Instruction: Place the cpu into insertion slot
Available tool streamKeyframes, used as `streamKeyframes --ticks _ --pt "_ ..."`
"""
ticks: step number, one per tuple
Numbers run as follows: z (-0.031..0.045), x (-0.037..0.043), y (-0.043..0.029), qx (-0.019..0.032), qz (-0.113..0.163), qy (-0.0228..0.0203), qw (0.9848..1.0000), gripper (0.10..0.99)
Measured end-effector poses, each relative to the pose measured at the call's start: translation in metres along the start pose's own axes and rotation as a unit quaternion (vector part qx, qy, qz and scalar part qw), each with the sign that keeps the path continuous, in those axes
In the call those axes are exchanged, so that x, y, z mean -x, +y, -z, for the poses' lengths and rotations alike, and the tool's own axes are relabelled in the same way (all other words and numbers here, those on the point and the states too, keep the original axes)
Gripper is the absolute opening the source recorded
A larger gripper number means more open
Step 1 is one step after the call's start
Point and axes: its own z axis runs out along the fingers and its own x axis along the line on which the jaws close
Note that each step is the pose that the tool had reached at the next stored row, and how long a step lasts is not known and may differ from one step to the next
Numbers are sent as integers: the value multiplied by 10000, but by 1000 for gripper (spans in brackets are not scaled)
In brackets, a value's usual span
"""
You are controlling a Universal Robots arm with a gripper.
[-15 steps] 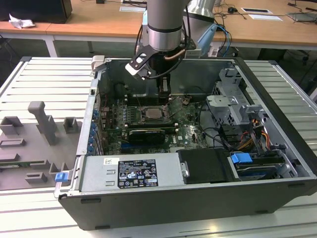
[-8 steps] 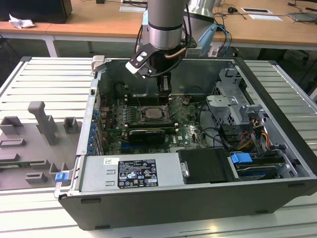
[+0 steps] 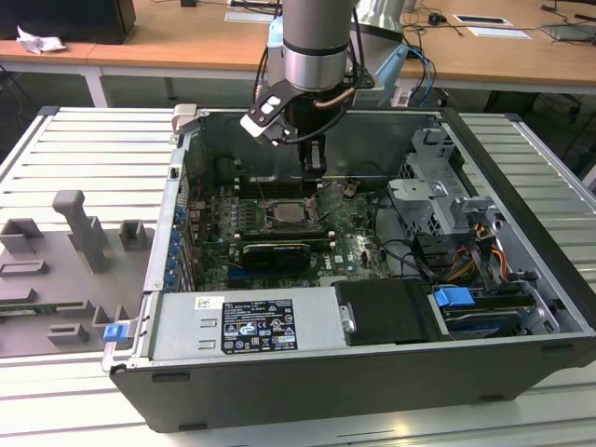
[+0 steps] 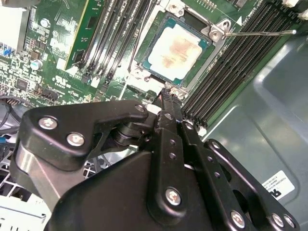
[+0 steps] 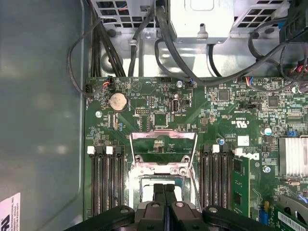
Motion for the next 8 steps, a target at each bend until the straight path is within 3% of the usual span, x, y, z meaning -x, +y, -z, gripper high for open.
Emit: streamKeyframes --ticks 8 --pt "81 -2 11 1 2 2 10000 106"
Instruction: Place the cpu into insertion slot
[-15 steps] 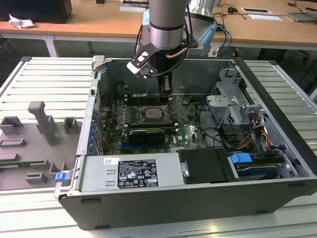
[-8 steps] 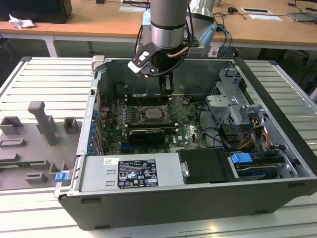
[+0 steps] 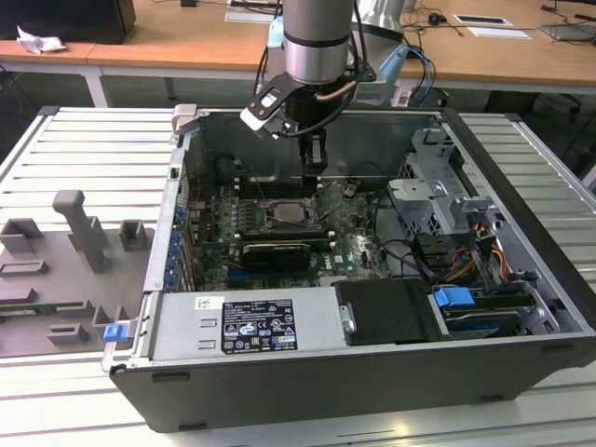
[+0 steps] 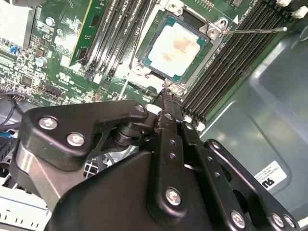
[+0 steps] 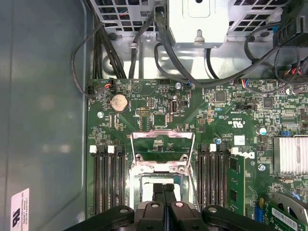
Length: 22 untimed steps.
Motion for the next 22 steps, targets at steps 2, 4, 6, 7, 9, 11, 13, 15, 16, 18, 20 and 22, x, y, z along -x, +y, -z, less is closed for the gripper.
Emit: streamKeyframes --ticks 2,4,6,7,9,11,13,15,16,18,20,22 --pt "1 0 15 -1 -1 -1 10000 106" --pt "1 1 32 -2 -1 -2 10000 106" --pt "6 0 41 -2 -2 -3 10000 106" --pt "22 0 43 -2 -2 -2 10000 106" --pt "34 -1 47 -1 -1 -1 10000 106" --pt "34 0 80 -4 -1 -2 10000 106" --pt "33 0 98 -5 -2 -2 10000 106" --pt "31 -1 136 -8 -1 -2 10000 106" --pt "30 0 151 -10 -1 -2 10000 106" --pt "29 -1 169 -11 -2 -2 10000 106" --pt "28 -1 193 -13 -2 -3 10000 106" --pt "26 -1 225 -17 -1 -2 10000 106"
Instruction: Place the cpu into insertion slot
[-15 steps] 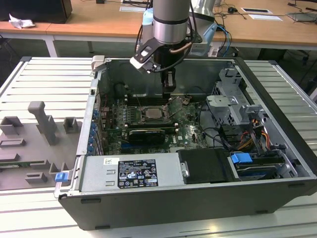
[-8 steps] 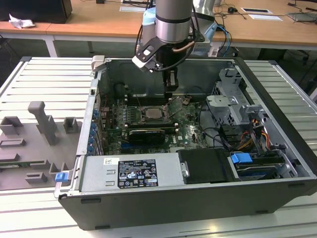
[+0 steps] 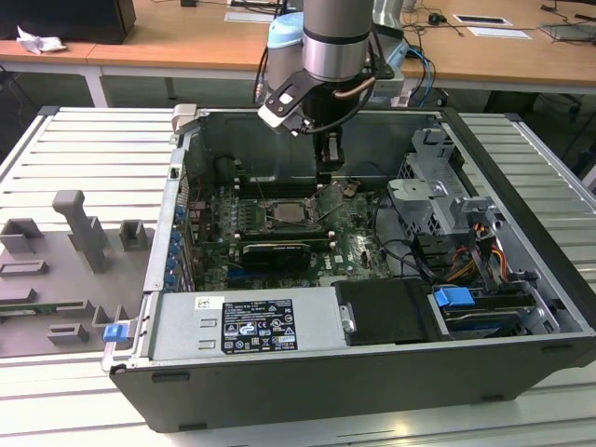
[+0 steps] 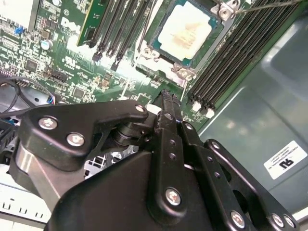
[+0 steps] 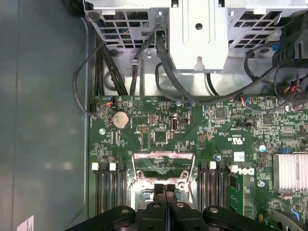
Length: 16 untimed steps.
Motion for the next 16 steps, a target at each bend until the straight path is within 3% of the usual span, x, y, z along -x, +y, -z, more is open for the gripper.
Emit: streamKeyframes --ticks 9,16 --pt "-7 0 117 -2 0 0 10000 106" --pt "-11 0 157 -4 0 0 10000 106"
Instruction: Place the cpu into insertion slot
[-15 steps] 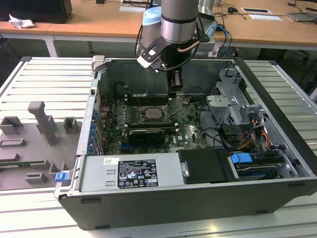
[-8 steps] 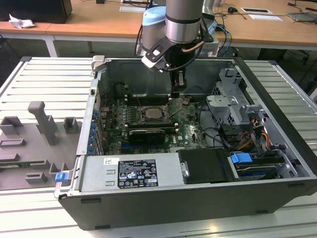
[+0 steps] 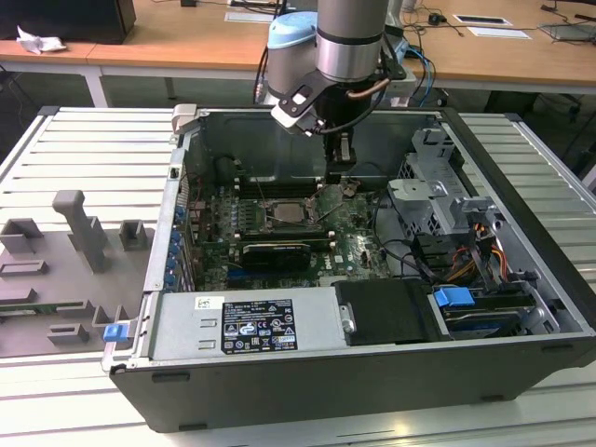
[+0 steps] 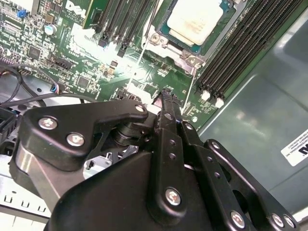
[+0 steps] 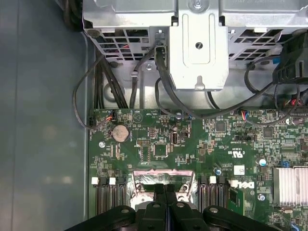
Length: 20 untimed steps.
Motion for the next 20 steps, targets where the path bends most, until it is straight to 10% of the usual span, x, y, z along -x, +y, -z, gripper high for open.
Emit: streamKeyframes --ticks 20 --pt "-101 0 180 -39 0 -14 10000 106"
